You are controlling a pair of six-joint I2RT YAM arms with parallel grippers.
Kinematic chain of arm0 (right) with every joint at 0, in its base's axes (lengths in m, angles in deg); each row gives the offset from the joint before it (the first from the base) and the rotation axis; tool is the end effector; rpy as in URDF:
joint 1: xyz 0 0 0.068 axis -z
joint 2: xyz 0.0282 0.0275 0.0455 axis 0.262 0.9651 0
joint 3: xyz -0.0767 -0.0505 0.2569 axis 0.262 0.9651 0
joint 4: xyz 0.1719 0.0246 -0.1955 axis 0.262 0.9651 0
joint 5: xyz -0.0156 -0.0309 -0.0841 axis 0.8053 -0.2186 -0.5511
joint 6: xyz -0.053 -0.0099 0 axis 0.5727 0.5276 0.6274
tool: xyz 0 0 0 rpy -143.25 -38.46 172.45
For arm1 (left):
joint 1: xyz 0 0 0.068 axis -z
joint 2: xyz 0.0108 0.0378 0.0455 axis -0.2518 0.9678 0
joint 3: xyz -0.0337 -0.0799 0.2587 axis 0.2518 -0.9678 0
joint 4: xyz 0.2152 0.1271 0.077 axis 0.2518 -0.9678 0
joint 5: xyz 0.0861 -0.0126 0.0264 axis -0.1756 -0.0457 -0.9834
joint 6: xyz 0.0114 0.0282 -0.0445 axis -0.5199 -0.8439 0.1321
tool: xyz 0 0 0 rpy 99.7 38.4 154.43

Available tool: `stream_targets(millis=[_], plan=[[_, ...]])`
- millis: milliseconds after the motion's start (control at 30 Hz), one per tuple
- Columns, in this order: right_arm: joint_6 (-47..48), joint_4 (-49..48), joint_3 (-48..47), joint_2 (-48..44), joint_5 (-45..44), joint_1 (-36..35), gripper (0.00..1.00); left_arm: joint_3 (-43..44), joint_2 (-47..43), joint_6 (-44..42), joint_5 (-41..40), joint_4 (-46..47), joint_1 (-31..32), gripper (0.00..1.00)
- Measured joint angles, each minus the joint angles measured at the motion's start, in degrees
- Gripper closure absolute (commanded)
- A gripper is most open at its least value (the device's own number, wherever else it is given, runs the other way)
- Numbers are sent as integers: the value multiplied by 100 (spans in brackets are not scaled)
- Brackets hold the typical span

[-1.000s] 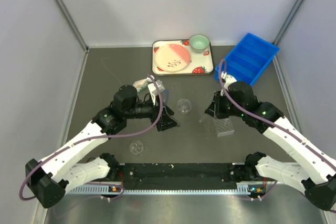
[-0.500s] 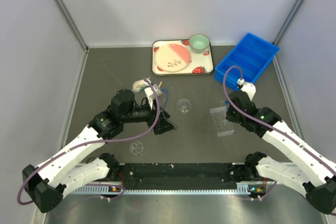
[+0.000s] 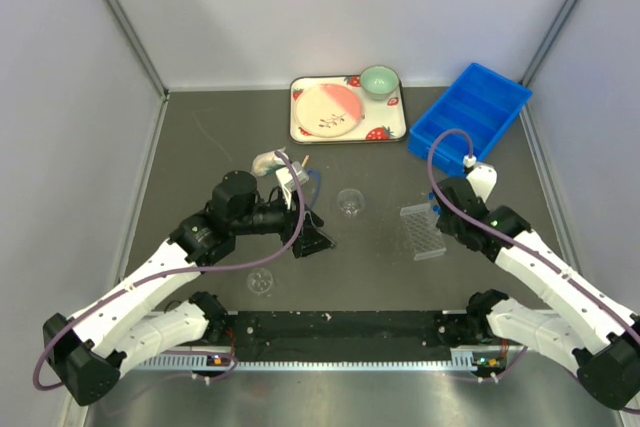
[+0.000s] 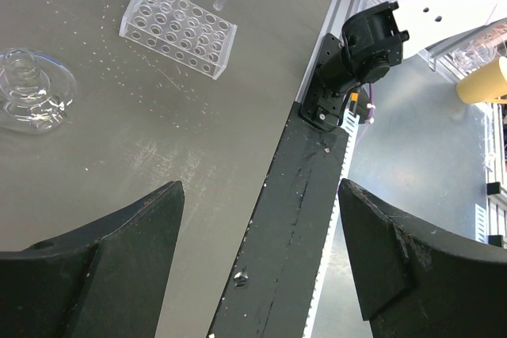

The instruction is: Organize the chemistry lab equipment

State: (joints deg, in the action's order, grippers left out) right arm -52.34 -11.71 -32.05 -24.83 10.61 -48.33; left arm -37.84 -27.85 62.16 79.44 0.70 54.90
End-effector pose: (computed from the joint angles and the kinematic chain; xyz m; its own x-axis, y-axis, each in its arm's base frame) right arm 0.1507 0.0767 0.2623 -0.6466 0.2966 -0.7028 0.3183 0.9422 0.1048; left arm 0.1383 -0.1449 0.3171 -0.5397 0.1277 -0.8321 0.8182 0.3121 -0.4828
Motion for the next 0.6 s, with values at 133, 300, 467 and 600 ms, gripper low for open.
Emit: stream_targets(millis=[133,300,467,600], plan=[[-79,-48,85,-2,-42,44,100,-2,0,-11,0,0,0,17],[-83,-190,238,-4,-76,101,100,-9,17,-13,2,0,0,17],[-61,-385,420,0,-57,114,100,-13,28,-11,24,0,0,17],[-15,-584,529,26,22,118,100,-15,28,-11,42,0,0,17]])
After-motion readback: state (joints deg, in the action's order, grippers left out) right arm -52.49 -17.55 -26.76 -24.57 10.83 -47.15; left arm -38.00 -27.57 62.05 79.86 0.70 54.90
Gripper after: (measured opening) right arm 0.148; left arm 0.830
